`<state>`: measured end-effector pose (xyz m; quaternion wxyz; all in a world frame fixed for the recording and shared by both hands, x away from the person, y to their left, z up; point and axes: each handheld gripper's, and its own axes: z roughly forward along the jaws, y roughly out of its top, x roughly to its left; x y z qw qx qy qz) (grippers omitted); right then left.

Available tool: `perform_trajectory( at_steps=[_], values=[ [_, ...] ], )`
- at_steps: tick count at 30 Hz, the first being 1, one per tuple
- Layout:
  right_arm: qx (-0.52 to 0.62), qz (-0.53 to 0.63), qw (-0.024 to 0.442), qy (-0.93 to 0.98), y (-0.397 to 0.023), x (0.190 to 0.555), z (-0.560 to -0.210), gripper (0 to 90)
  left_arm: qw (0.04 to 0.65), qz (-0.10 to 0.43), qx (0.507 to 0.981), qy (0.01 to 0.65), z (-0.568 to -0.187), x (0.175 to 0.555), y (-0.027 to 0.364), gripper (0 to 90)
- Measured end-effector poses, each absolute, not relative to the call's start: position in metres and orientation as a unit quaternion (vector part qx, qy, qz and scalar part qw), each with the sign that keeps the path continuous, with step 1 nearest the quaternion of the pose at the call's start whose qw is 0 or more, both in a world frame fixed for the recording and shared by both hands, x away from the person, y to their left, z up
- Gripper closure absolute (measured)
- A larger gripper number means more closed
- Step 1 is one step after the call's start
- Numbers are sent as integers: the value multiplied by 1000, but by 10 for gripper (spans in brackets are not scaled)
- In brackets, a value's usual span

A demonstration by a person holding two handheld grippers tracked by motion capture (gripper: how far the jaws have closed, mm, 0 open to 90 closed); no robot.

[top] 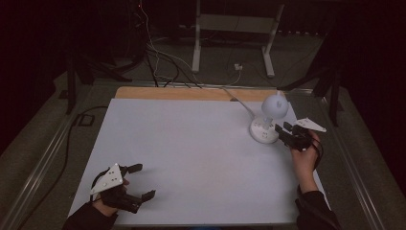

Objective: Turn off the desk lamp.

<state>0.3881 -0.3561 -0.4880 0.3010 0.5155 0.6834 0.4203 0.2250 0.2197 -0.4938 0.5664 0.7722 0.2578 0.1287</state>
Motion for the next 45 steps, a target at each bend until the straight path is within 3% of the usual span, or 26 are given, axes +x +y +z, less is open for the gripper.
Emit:
perform_trajectory(
  at_steps=[2, 9, 11, 12, 18, 25, 36, 45],
  values=[
    [520, 421, 289, 685, -356, 386, -486, 395, 567, 128, 772, 257, -494, 225, 220, 4],
    [522, 431, 261, 688, -353, 380, -482, 129, 569, 128, 770, 257, -493, 225, 220, 4],
    [513, 441, 248, 693, -352, 376, -481, 89, 569, 128, 771, 257, -493, 225, 220, 4],
    [504, 443, 242, 701, -351, 374, -480, 25, 569, 128, 771, 257, -493, 225, 220, 4],
    [478, 459, 202, 721, -349, 360, -473, 0, 570, 128, 770, 256, -493, 225, 221, 4],
    [449, 473, 193, 733, -339, 344, -471, 0, 571, 128, 770, 255, -493, 224, 221, 4],
    [417, 487, 143, 754, -317, 316, -484, 0, 571, 127, 770, 254, -493, 224, 221, 4],
    [401, 467, 128, 778, -304, 298, -500, 0, 570, 127, 771, 255, -493, 224, 220, 4]
  ],
)
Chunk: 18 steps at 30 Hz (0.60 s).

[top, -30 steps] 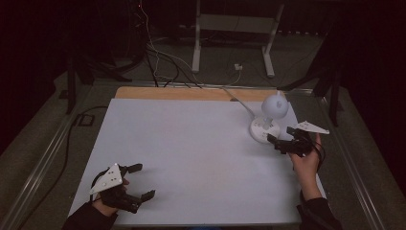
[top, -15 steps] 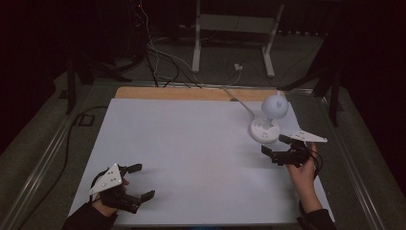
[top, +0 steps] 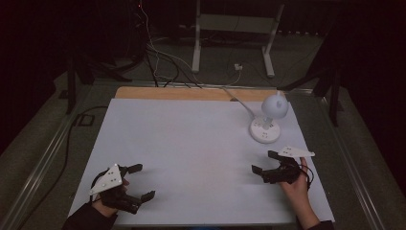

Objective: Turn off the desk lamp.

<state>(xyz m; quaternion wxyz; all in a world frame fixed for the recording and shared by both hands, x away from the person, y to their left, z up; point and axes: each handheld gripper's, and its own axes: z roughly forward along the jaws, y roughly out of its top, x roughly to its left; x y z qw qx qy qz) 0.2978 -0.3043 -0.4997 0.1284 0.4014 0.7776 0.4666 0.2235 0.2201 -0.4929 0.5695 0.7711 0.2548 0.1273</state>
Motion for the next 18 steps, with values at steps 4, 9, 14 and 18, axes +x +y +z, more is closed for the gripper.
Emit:
perform_trajectory(
  at_steps=[4, 9, 14, 18],
  values=[
    [393, 469, 126, 781, -302, 290, -504, 0, 570, 128, 771, 254, -493, 223, 220, 4],
    [383, 463, 127, 789, -301, 282, -508, 0, 569, 129, 771, 254, -493, 223, 220, 4],
    [374, 451, 129, 800, -302, 277, -513, 0, 568, 128, 773, 253, -493, 223, 220, 4],
    [366, 447, 134, 805, -301, 277, -513, 0, 567, 129, 773, 254, -493, 224, 220, 4]
  ],
)
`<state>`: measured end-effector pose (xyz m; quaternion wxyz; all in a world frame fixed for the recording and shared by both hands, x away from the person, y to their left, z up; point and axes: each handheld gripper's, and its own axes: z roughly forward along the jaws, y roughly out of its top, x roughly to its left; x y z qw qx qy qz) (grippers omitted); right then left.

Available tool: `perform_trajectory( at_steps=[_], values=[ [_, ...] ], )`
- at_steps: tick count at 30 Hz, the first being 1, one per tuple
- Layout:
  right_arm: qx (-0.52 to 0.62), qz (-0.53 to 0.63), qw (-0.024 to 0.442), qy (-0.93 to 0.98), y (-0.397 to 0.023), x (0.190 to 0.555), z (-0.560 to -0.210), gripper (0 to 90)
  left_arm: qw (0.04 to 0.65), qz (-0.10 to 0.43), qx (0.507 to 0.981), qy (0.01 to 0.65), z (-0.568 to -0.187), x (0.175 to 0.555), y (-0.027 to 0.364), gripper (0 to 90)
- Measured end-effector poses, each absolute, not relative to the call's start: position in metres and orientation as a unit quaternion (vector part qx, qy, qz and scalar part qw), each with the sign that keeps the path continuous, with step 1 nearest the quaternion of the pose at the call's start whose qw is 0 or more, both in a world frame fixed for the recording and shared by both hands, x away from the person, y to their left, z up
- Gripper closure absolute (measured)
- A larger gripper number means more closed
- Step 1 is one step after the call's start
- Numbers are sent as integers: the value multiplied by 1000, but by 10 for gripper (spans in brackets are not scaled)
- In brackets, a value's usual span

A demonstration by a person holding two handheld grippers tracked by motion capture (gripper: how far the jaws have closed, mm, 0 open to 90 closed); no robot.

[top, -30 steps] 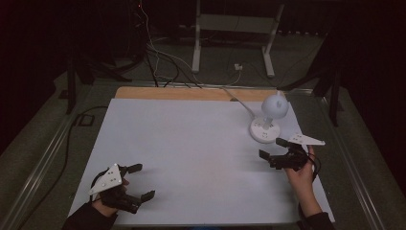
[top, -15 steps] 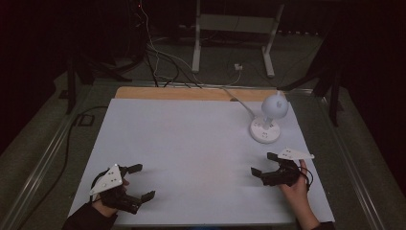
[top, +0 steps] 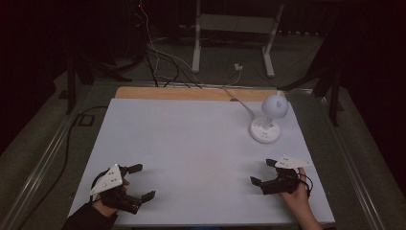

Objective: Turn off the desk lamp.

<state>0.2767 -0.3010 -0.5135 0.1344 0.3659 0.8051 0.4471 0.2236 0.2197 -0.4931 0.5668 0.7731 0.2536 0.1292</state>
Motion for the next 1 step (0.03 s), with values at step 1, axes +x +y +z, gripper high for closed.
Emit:
perform_trajectory(
  at_steps=[1],
  values=[
    [364, 449, 133, 805, -301, 277, -513, 0, 567, 129, 773, 254, -493, 224, 220, 4]
  ],
)
